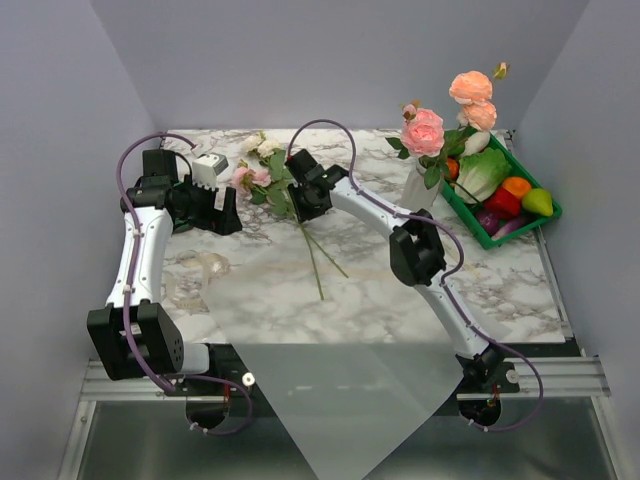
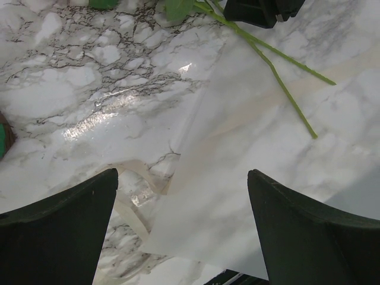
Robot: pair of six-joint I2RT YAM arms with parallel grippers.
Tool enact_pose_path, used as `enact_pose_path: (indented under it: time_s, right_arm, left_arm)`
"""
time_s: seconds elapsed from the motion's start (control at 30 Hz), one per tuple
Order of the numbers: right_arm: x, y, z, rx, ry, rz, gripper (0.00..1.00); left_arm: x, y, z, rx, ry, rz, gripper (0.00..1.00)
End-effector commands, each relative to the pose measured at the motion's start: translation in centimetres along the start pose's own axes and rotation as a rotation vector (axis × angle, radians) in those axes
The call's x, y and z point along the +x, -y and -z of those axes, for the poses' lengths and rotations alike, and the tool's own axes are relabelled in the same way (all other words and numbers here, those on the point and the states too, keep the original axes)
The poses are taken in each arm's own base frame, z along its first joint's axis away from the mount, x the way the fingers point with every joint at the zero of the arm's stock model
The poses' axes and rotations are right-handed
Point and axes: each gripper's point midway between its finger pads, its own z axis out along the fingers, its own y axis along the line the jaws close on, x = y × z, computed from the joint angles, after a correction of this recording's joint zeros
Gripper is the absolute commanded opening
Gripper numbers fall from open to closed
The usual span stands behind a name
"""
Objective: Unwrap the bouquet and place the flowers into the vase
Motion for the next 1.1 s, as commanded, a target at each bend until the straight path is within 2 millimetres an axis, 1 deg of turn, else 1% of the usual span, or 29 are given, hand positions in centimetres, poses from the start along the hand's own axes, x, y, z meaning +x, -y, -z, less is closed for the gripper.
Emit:
enact_pose_path:
  time_s: [0.0,0.1,0.2,0.3,0.4,0.43,0.47,0.6,0.63,0.67,0.73,0.77,0.8,0.83,0.9,0.93,1.0,1.03,1.07]
  right_arm:
    - [3.0,0.0,-1.3,0.001,-0.09,-0.01,0.38]
    - [2.9,-0.3,-1.3,0.005,-0.085,0.001,0.38]
    - [2.8,-0.6,-0.6,0.014,-0.075,0.017,0.38]
    - [2.5,-1.0,-0.6,0.012,-0.054,0.023,0.38]
    - [3.0,-0.8,-1.3,0.024,-0.076,0.025,0.38]
    - [2.9,-0.8,-1.3,0.028,-0.078,0.025,0.38]
    - [3.3,-0.7,-1.8,0.031,-0.091,0.026,0.37]
    - [3.6,-0.6,-2.0,0.037,-0.093,0.016,0.26]
    - [3.3,-0.7,-1.9,0.031,-0.083,0.013,0.21]
    - [3.3,-0.8,-1.8,0.03,-0.08,0.013,0.18]
    - [2.5,-1.0,-0.9,0.023,-0.06,0.01,0.12]
    - [2.5,-1.0,-0.7,0.018,-0.059,0.008,0.11]
    - [1.7,-1.3,0.5,0.006,-0.035,0.005,0.11]
    - [1.1,-1.5,0.9,-0.005,-0.012,0.002,0.11]
    - [0.6,-1.8,1.9,-0.018,0.007,0.0,0.11]
    - [-0.2,-2.0,2.9,-0.029,0.034,0.0,0.11]
    - [-0.9,-2.2,3.9,-0.036,0.056,-0.002,0.11]
    - [-1.5,-2.4,4.9,-0.046,0.077,0.0,0.11]
    - [-1.8,-2.6,5.5,-0.052,0.091,0.001,0.11]
  left_arm:
    - [-0.2,0.6,0.7,0.02,0.025,-0.02,0.99]
    - [0.0,0.6,0.6,0.02,0.023,-0.019,0.99]
    - [0.0,0.6,0.5,0.021,0.022,-0.02,0.99]
    - [0.1,0.6,0.5,0.02,0.024,-0.022,0.99]
    - [0.1,0.5,0.5,0.019,0.025,-0.023,0.99]
    - [0.1,0.5,0.5,0.02,0.024,-0.023,0.99]
    - [0.2,0.4,0.5,0.017,0.021,-0.022,0.99]
    - [0.2,0.3,0.5,0.013,0.022,-0.024,0.99]
    - [0.3,0.2,0.4,0.013,0.018,-0.021,0.99]
    - [0.4,0.1,0.5,0.011,0.018,-0.021,0.99]
    - [0.6,0.0,0.3,0.012,0.008,-0.013,0.99]
    - [0.7,-0.1,0.3,0.01,0.008,-0.014,0.99]
    - [0.7,0.0,0.2,0.011,0.007,-0.014,0.99]
    - [0.8,-0.1,0.2,0.012,0.004,-0.012,0.99]
    - [0.8,-0.1,0.2,0.011,0.005,-0.011,0.99]
    - [0.8,-0.2,0.2,0.008,0.006,-0.012,0.99]
    - [0.8,-0.1,0.1,0.014,0.003,-0.008,0.99]
    - [0.8,-0.1,0.1,0.014,0.003,-0.006,0.99]
    - [0.8,-0.1,0.2,0.011,0.004,-0.006,0.99]
